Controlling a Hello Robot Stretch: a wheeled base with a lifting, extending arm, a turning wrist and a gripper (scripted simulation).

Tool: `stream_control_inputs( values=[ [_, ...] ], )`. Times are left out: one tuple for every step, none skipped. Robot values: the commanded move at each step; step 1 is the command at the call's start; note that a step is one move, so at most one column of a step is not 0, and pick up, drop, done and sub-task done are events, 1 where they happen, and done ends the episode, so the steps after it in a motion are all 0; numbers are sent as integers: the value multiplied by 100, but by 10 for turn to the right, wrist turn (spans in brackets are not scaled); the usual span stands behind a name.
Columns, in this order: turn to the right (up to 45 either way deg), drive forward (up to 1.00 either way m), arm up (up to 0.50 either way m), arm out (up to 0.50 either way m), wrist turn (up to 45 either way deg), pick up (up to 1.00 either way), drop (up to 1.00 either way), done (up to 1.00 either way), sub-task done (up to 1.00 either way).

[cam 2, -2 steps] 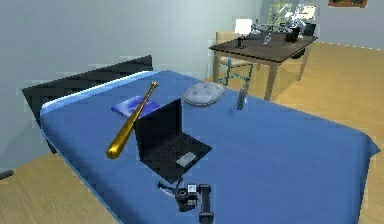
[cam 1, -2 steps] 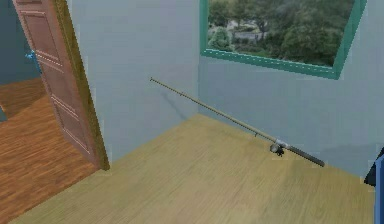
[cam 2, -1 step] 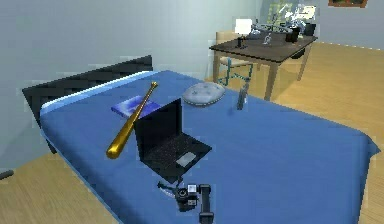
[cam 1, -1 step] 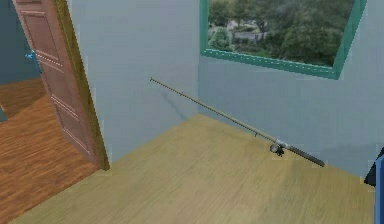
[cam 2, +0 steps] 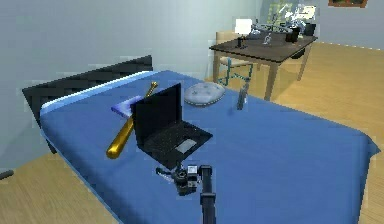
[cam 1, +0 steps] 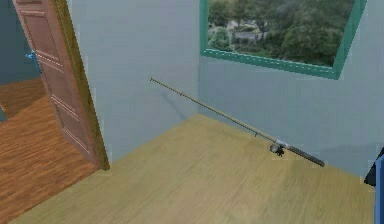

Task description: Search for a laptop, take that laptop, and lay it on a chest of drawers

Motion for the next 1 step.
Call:
stream_control_inputs(
  values=[
    [0, 0, 40, 0, 0, 0, 0, 0, 0]
  ],
)
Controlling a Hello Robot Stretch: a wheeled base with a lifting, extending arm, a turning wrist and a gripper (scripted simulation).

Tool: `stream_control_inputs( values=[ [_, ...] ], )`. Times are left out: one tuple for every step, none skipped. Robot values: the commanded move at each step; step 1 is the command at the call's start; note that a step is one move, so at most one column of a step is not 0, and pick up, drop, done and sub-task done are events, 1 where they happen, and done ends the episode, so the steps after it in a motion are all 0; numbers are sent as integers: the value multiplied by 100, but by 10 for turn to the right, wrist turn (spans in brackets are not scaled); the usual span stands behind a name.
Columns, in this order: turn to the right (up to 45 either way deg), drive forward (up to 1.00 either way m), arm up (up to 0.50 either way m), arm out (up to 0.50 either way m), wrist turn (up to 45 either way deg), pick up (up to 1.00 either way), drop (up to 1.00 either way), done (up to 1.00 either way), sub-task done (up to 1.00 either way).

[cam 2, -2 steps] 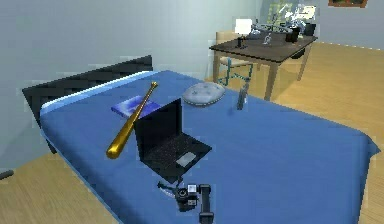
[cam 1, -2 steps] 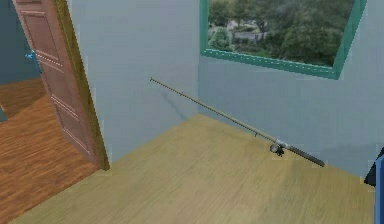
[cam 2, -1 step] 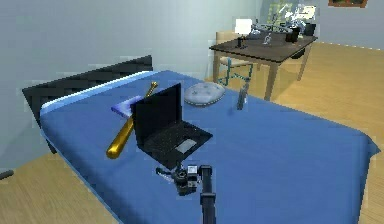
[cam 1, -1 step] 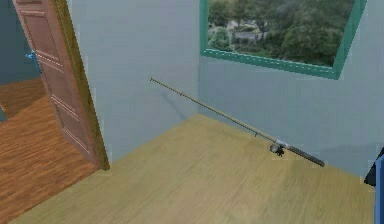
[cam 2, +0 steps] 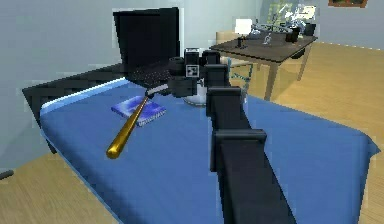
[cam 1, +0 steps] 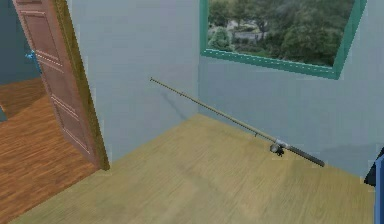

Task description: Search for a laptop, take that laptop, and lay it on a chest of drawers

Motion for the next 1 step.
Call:
stream_control_inputs(
  values=[
    [0, 0, 0, 0, -450, 0, 0, 0, 0]
  ],
)
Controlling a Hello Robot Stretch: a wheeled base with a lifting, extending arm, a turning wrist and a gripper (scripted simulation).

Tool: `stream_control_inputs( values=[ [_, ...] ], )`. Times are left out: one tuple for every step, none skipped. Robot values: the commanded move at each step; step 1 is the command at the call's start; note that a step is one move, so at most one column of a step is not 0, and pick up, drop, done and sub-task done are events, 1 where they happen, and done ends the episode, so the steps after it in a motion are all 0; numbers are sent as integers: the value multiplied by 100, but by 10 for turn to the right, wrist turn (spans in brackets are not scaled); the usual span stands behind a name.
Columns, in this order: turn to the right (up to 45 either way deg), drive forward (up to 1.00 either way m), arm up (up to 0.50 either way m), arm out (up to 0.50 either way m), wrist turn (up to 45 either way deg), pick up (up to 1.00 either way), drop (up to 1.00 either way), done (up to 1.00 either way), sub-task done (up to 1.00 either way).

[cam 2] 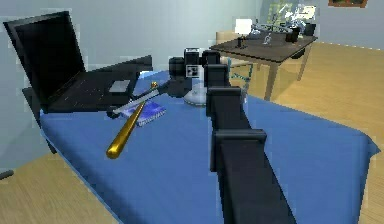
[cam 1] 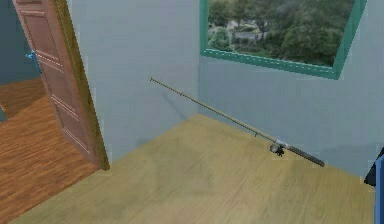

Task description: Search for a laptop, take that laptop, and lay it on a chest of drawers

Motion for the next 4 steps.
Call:
stream_control_inputs(
  values=[
    [0, 0, 0, 0, -450, 0, 0, 0, 0],
    [0, 0, 0, 0, -180, 0, 0, 0, 0],
    [0, 0, 0, -38, 0, 0, 0, 0, 0],
    [-450, 0, 0, 0, 0, 0, 0, 0, 0]
  ],
)
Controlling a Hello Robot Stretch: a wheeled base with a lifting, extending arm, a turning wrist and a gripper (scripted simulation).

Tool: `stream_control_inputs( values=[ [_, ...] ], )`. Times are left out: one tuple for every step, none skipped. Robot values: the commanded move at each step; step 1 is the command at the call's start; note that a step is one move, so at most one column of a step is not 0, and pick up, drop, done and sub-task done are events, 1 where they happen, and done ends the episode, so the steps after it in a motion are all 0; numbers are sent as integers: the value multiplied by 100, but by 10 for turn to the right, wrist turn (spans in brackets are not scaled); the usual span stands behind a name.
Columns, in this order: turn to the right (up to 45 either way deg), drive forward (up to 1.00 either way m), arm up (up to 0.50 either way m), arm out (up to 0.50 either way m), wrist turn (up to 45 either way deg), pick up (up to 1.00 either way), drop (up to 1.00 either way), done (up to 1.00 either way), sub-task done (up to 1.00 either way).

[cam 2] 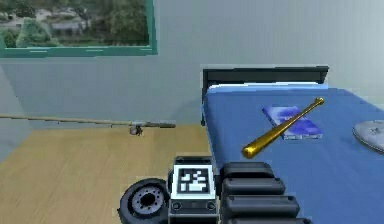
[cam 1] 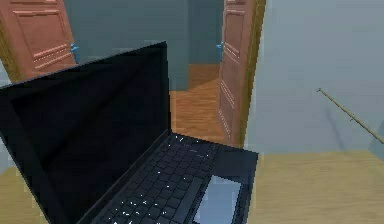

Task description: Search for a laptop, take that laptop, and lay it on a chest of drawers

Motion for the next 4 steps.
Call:
stream_control_inputs(
  values=[
    [-30, 0, 0, 0, 0, 0, 0, 0, 0],
    [0, 30, 0, 0, 0, 0, 0, 0, 0],
    [-450, 0, 0, 0, 0, 0, 0, 0, 0],
    [-420, 0, 0, 0, 0, 0, 0, 0, 0]
  ],
)
